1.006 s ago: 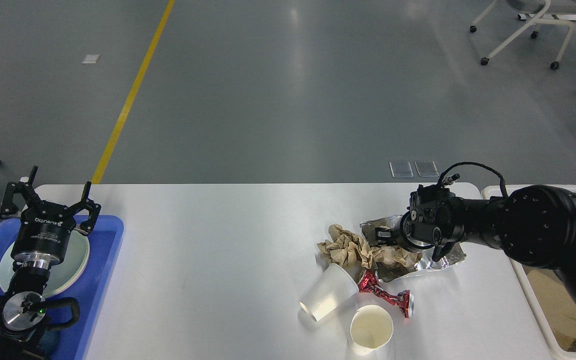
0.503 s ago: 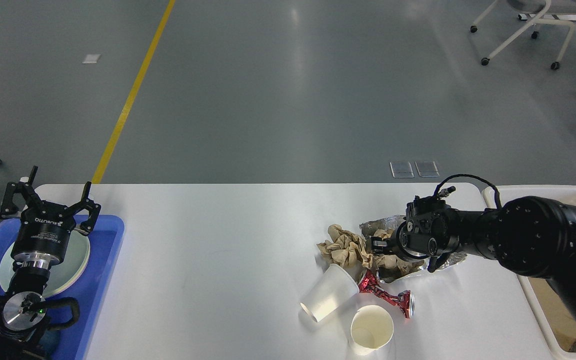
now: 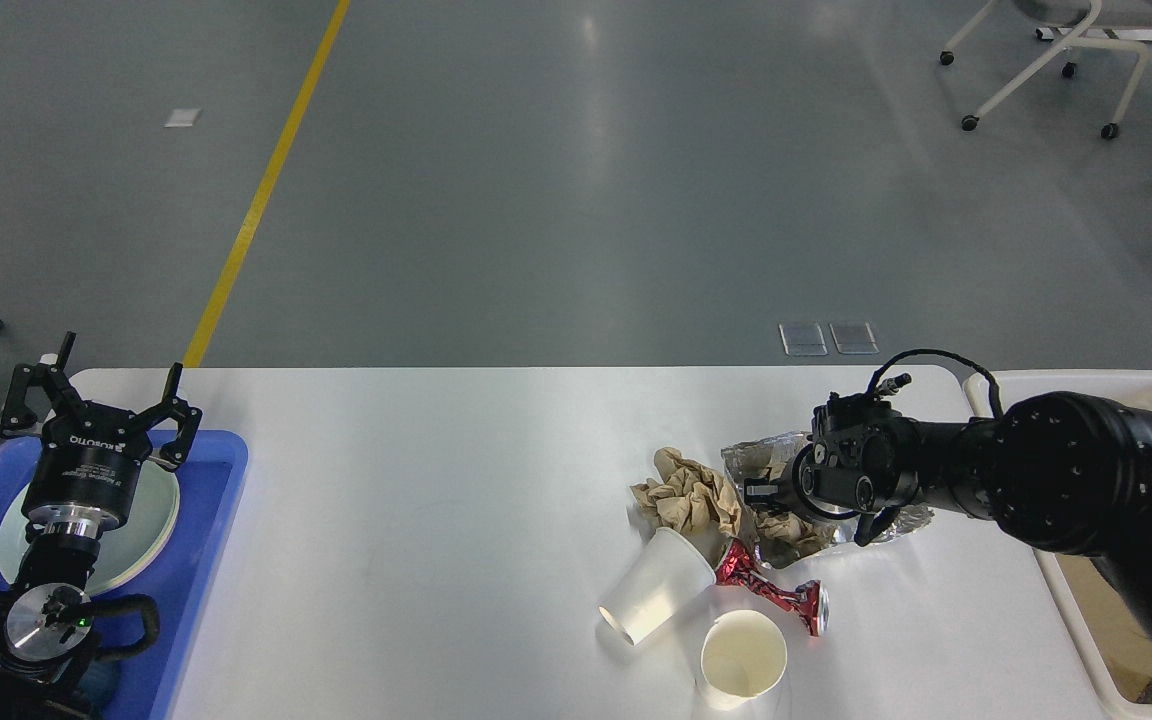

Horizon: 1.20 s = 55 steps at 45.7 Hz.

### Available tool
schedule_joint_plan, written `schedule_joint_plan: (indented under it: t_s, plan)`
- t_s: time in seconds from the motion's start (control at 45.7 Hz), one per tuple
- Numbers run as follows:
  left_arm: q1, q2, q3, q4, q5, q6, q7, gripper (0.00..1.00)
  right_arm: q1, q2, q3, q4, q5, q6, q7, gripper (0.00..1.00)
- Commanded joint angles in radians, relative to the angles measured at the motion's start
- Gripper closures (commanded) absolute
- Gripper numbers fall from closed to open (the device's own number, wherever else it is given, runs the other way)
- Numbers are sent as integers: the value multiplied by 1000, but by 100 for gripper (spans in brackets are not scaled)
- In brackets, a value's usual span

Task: Tidy desktop
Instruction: 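Lift the crumpled paper and carry it toward the white bin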

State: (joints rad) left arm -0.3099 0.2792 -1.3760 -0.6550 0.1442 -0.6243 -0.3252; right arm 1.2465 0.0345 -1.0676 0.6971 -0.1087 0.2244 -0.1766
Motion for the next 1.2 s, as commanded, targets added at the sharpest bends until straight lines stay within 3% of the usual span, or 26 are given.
schedule_joint_plan:
  t_s: [0.0,0.59,0.809,0.984,1.181]
  plan:
    - [0,0,0,0,0,0,0,3,4,-1,3,2,14,1,0,100]
    - [0,0,0,0,0,0,0,3,146,-105,3,151,32,9,0,100]
    - [0,0,0,0,0,0,0,3,364,-214,-14,361,30,19,2,100]
    - [0,0,0,0,0,0,0,3,602,-292,-23,519,30,171,0,100]
    - [0,0,0,0,0,0,0,3,870,-291,-129,636,130,349,5,100]
